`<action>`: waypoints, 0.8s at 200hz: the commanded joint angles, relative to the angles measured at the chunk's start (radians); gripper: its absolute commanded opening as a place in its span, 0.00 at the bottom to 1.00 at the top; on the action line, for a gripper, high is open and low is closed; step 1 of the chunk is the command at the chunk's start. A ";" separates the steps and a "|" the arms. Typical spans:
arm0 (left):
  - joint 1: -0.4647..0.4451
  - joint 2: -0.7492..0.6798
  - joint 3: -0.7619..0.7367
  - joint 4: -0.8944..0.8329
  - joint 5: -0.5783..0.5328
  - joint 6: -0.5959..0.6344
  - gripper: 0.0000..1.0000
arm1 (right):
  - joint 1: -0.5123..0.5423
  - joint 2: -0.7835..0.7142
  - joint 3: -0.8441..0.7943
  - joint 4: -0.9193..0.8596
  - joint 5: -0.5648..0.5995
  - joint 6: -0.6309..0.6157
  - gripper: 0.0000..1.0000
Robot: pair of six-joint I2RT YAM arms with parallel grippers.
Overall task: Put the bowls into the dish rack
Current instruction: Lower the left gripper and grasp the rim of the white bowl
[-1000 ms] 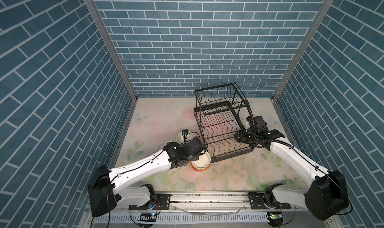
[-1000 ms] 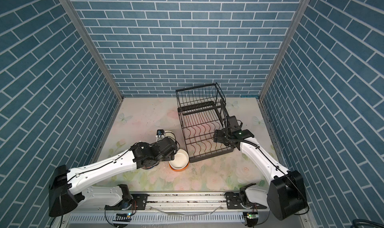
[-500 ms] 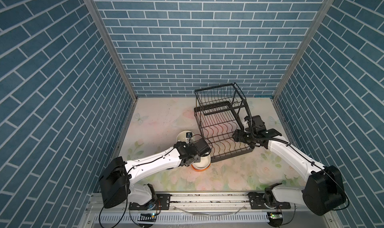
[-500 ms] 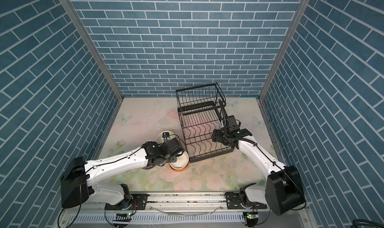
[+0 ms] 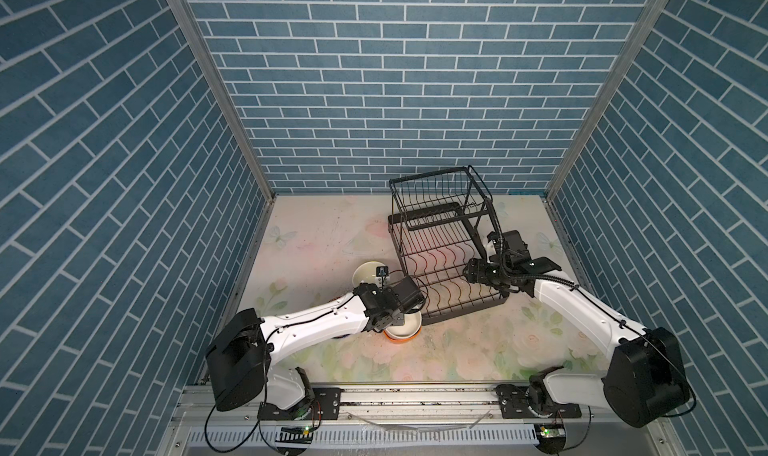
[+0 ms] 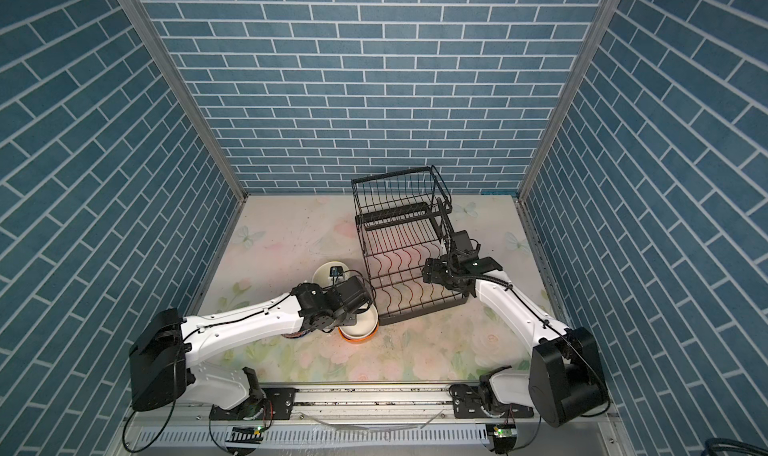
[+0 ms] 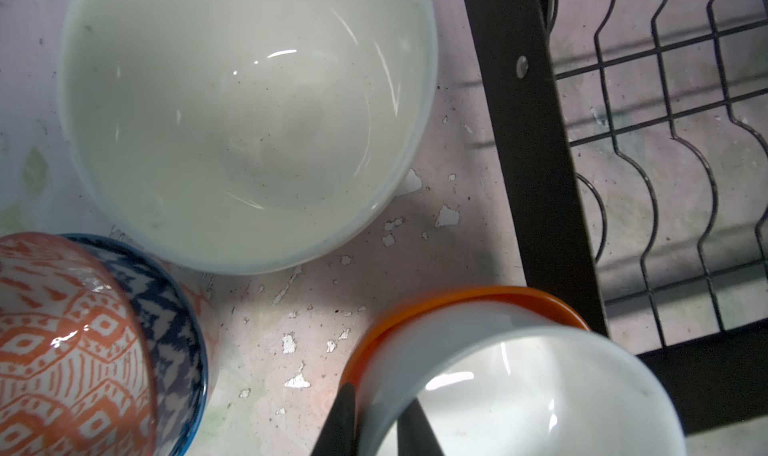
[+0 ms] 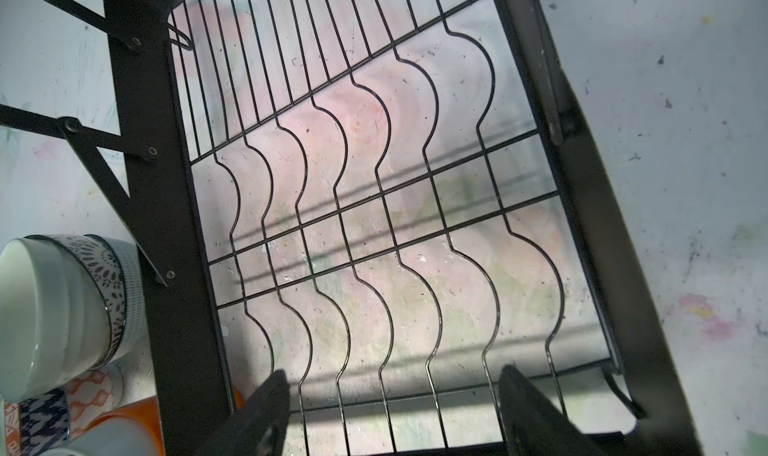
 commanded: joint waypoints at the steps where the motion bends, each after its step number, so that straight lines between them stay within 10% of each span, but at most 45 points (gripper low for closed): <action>1: -0.005 -0.002 -0.004 0.008 -0.008 -0.001 0.13 | 0.006 0.011 -0.026 0.006 -0.009 0.013 0.79; 160: -0.008 -0.153 -0.042 0.132 -0.031 0.089 0.00 | 0.006 0.016 0.002 0.032 -0.118 -0.011 0.79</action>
